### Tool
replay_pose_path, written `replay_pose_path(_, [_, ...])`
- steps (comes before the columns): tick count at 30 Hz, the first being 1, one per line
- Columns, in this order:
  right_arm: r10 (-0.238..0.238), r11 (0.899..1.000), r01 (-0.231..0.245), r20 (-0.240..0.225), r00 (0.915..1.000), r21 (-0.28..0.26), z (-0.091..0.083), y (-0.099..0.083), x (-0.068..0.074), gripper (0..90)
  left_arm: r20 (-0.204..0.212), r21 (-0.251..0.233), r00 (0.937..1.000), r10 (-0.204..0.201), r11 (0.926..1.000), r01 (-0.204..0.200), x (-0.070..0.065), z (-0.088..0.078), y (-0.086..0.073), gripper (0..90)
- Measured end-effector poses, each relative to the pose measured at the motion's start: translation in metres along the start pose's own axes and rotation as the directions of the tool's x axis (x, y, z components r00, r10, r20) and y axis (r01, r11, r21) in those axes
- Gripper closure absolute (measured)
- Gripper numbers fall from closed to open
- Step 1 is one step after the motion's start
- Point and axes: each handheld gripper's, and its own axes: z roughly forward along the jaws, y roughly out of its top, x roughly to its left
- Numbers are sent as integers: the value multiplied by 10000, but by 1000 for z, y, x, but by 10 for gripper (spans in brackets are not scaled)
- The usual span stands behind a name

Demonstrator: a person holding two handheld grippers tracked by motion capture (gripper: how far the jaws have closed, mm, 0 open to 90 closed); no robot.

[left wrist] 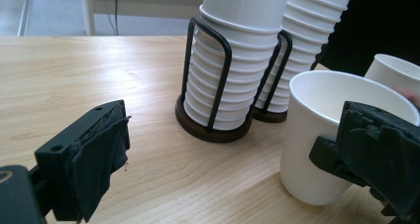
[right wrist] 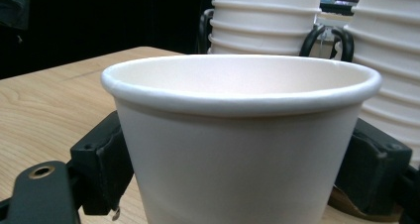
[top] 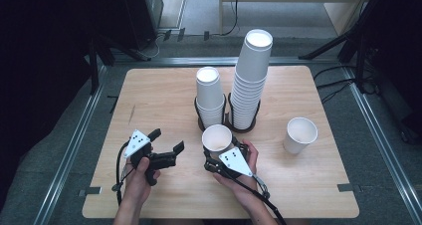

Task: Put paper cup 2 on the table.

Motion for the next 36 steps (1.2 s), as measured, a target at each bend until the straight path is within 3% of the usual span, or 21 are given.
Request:
replay_pose_path(11, [117, 9992, -123, 164, 9998, 388, 2, -4, -6, 138, 33, 109, 10000, 62, 9999, -63, -3, 4, -2, 5])
replay_pose_path(29, [327, 9958, -316, -106, 9994, 863, -7, -1, -12, 122, -8, 8, 10000, -74, 10000, 74, -1, 2, -1, 5])
replay_pose_path(36, [434, 9935, -406, -242, 9988, 1063, -12, 4, -15, 0, -58, 3, 9999, -113, 9999, 113, 1, 1, -1, 5])
